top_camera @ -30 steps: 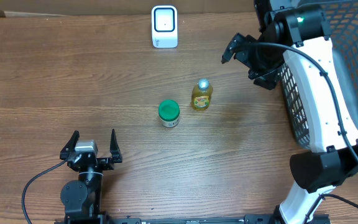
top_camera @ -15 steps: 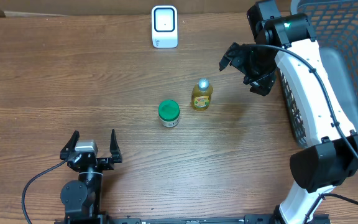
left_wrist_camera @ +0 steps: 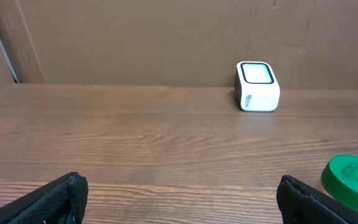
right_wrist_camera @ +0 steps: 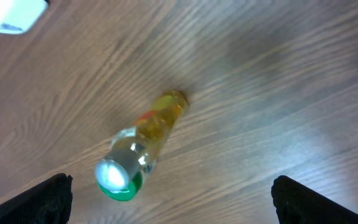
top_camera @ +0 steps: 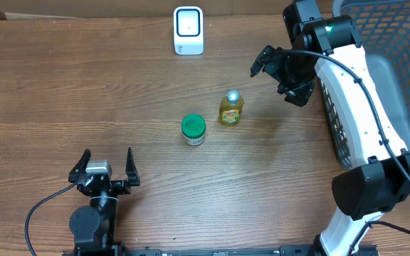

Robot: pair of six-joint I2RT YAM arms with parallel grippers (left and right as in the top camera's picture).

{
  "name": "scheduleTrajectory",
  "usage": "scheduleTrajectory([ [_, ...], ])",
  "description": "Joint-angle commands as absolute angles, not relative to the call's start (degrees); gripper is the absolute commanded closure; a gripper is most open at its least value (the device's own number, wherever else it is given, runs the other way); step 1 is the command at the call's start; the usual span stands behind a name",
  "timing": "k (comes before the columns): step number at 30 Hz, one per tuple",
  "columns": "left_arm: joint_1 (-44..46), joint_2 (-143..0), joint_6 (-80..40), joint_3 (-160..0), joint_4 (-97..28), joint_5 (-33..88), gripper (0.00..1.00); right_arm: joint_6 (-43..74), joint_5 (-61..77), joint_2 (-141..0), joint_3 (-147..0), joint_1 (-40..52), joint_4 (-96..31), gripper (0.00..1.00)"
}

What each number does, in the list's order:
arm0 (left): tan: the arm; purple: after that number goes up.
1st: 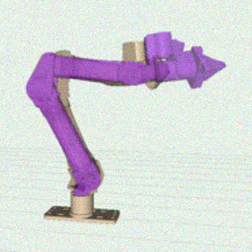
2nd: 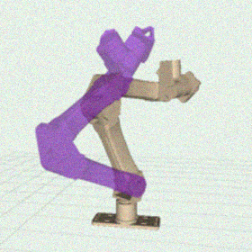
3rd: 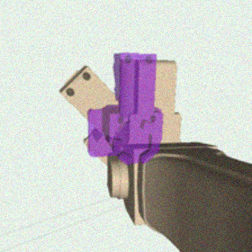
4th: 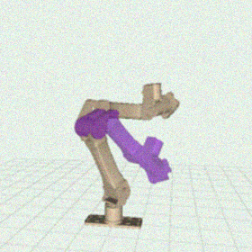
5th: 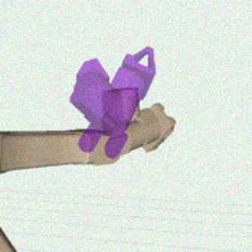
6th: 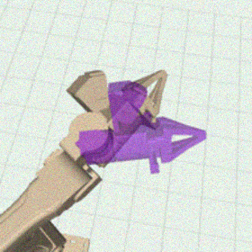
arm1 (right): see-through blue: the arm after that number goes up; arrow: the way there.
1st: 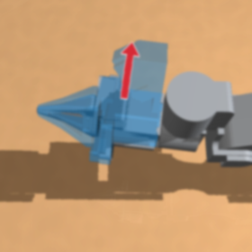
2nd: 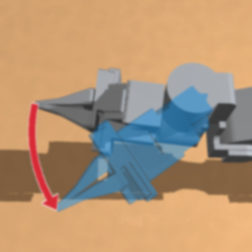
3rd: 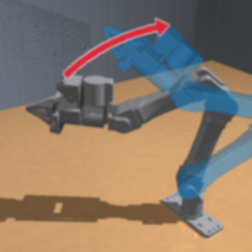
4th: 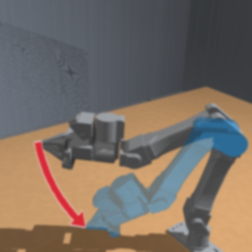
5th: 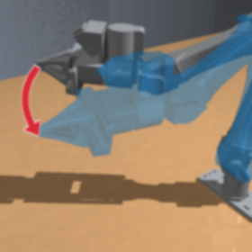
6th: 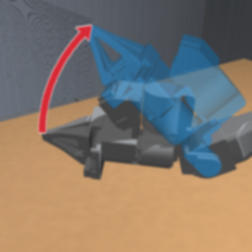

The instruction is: Scan the item barcode

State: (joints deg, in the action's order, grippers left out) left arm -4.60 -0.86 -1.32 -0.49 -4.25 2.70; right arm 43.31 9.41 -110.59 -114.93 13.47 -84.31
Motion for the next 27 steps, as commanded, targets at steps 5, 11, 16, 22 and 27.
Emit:
scheduleTrajectory([
  [5,-4.91,-0.32,-1.26,-0.27,-4.29,2.39,0.0,43.75,8.54,-110.72,-114.76,13.04,-81.56,0.0],
  [11,-4.91,-0.32,-1.28,-0.27,-4.29,2.39,0.0,49.98,6.5,-110.72,-114.76,13.04,-80.12,0.0],
  [16,-4.91,-0.32,-1.28,-0.27,-4.29,2.39,0.0,51.07,6.46,-110.74,-114.69,14.15,-80.64,0.03],
  [22,-4.91,-0.32,-1.26,-0.27,-4.29,2.39,0.01,62.76,6.48,-111.31,-114.69,16.8,-79.22,0.11],
  [27,-4.91,-0.32,-1.28,-0.27,-4.29,2.39,0.0,72.88,5.54,-112.44,-114.69,19.27,-79.07,0.11],
])
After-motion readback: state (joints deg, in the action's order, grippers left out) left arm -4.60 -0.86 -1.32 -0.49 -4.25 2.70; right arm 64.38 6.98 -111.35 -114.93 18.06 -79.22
